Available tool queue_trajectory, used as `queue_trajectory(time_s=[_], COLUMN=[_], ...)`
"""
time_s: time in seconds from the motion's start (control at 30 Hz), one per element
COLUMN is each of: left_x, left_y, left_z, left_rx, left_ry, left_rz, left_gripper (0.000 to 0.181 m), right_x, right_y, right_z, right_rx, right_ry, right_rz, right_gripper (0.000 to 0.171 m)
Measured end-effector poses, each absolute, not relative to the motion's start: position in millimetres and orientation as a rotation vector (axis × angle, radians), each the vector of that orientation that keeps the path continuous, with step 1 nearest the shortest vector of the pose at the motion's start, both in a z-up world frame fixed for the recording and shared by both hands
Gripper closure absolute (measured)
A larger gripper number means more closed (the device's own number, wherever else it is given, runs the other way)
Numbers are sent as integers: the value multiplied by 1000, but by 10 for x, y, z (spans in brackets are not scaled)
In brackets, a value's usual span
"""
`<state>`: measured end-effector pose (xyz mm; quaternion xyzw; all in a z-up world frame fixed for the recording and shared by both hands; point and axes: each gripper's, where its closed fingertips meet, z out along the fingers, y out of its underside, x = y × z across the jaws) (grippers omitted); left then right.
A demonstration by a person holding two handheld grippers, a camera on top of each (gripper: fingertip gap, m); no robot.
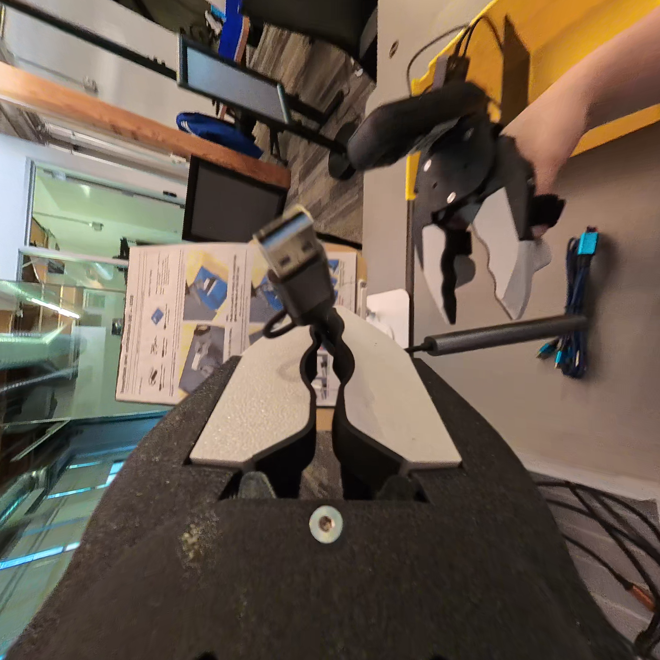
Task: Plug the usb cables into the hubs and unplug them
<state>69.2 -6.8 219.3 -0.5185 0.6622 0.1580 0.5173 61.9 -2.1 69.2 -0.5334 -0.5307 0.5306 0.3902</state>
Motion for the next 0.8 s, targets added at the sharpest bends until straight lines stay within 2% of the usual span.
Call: queue_trajectory(time_s=[0.17,0.3,0.4,0.63,0.8], left_x=[1008,1133,1143,1070,989], left_y=[-320,-457,-508,-589,-565], left_z=[2140,2127,2156,2244,2238], left_rx=[-1190,-1165,-1160,-1179,-1197], left_ry=[1612,1602,1585,1560,1529], left_rz=[296,242,227,143,80], left_gripper=[178,178,178,178,178], right_x=[714,742,798,883,819], right_y=[-380,-460,-555,-730,-752], right_z=[843,973,1001,966,931], right_rx=[-1215,-1121,-1045,-962,-968], right_ry=[-1402,-1339,-1378,-1492,-1515], right_rz=[1830,2035,2116,2207,2169], right_gripper=[116,120,139,139,153])
